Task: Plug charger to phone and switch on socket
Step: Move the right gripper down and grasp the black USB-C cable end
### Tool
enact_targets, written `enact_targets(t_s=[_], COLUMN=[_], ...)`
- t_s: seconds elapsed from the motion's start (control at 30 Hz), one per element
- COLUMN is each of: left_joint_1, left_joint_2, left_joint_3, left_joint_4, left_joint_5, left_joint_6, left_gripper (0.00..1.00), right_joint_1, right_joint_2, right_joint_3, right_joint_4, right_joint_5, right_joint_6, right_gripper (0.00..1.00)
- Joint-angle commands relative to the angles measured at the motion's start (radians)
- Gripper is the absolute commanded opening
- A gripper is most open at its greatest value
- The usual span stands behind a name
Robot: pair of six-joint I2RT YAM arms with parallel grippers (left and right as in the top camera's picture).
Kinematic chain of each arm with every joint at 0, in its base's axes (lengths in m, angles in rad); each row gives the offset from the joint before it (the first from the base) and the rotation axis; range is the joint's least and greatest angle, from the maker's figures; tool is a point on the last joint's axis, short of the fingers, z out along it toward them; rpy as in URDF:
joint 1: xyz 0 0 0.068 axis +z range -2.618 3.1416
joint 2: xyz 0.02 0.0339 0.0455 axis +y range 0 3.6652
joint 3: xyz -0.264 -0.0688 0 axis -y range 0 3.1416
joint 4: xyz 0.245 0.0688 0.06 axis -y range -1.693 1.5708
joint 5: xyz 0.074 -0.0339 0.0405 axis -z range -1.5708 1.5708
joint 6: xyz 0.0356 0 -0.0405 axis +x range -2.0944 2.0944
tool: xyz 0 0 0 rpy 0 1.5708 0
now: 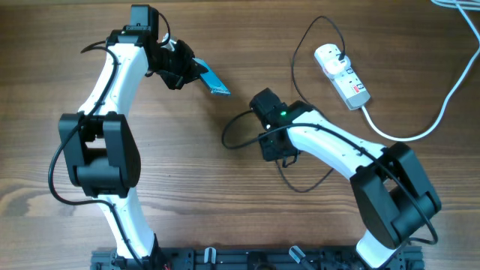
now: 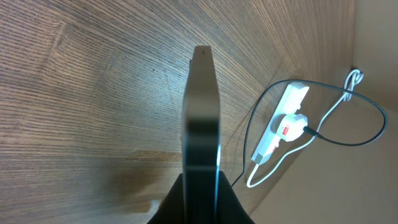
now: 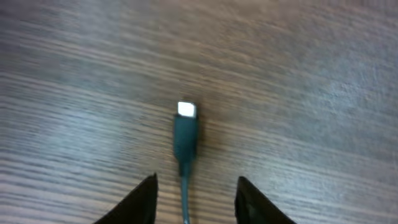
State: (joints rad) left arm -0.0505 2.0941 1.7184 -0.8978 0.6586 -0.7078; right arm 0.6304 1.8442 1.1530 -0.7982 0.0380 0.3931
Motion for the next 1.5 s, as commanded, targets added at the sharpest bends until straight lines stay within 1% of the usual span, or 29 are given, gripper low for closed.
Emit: enact_targets(t_s=[0.0, 0.17, 0.23, 0.3, 0.33, 0.4, 0.47, 0.73, 0.77, 0.8, 0.87, 1.07, 1.17, 1.23, 1.3, 1.33, 1.37, 1.47], left_joint_1=[0.005, 0.005, 0.005, 0.005, 0.005, 0.005, 0.005, 0.005, 0.005, 0.005, 0.005, 0.005, 0.005, 0.005, 0.005, 0.005, 0.005, 0.005], left_joint_2=[-0.037, -0.037, -0.037, -0.037, -0.037, -0.037, -0.037, -0.037, -0.037, -0.037, -0.037, -0.037, -0.037, -0.037, -0.037, -0.037, -0.037, -0.037], left_joint_3=[0.002, 0.002, 0.002, 0.002, 0.002, 0.002, 0.002, 0.002, 0.002, 0.002, 0.002, 0.002, 0.002, 0.002, 0.002, 0.002, 0.002, 0.002], left_joint_4=[0.002, -0.002, -0.002, -0.002, -0.001, -0.002, -0.002, -0.001, -0.001, -0.001, -0.001, -0.001, -0.001, -0.001, -0.001, -0.001, -0.001, -0.001], left_joint_5=[0.013, 0.013, 0.013, 0.013, 0.013, 0.013, 0.013, 0.013, 0.013, 0.013, 0.013, 0.013, 0.013, 0.013, 0.013, 0.013, 0.013, 0.013], left_joint_6=[0.020, 0.020, 0.020, 0.019, 0.019, 0.019, 0.019, 0.019, 0.019, 0.019, 0.019, 0.019, 0.020, 0.020, 0.020, 0.020, 0.020, 0.020], left_gripper=[0.04, 0.04, 0.04, 0.04, 0.04, 0.04, 0.04, 0.04, 0.04, 0.04, 0.04, 0.04, 0.04, 0.04, 0.04, 0.04, 0.04, 0.04], right_joint_1=[0.015, 0.014, 0.015, 0.015, 0.014, 0.014, 0.014, 0.018, 0.018, 0.018, 0.018, 0.018, 0.018, 0.018, 0.018, 0.018, 0.018, 0.018], right_joint_2=[0.018, 0.018, 0.018, 0.018, 0.018, 0.020, 0.026, 0.089, 0.090, 0.090, 0.090, 0.090, 0.090, 0.090, 0.090, 0.090, 0.090, 0.090], right_joint_3=[-0.003, -0.037, -0.060, -0.061, -0.061, -0.061, -0.061, -0.061, -0.061, -0.061, -0.061, -0.061, -0.061, -0.061, -0.061, -0.061, -0.061, -0.061], right_joint_4=[0.015, 0.043, 0.072, 0.081, 0.086, 0.099, 0.106, 0.094, 0.094, 0.094, 0.093, 0.089, 0.087, 0.087, 0.087, 0.084, 0.077, 0.056], right_joint_5=[0.037, 0.037, 0.028, 0.021, 0.023, 0.023, 0.032, 0.025, 0.025, 0.026, 0.024, 0.014, 0.014, 0.014, 0.014, 0.014, 0.014, 0.013], right_joint_6=[0.020, 0.028, 0.028, 0.028, 0.028, 0.026, 0.026, 0.026, 0.026, 0.026, 0.029, 0.027, 0.027, 0.028, 0.029, 0.028, 0.029, 0.040], right_gripper=[0.37, 0.38, 0.42, 0.43, 0.40, 0.39, 0.32, 0.33, 0.32, 0.27, 0.20, 0.17, 0.12, 0.12, 0.13, 0.20, 0.33, 0.34])
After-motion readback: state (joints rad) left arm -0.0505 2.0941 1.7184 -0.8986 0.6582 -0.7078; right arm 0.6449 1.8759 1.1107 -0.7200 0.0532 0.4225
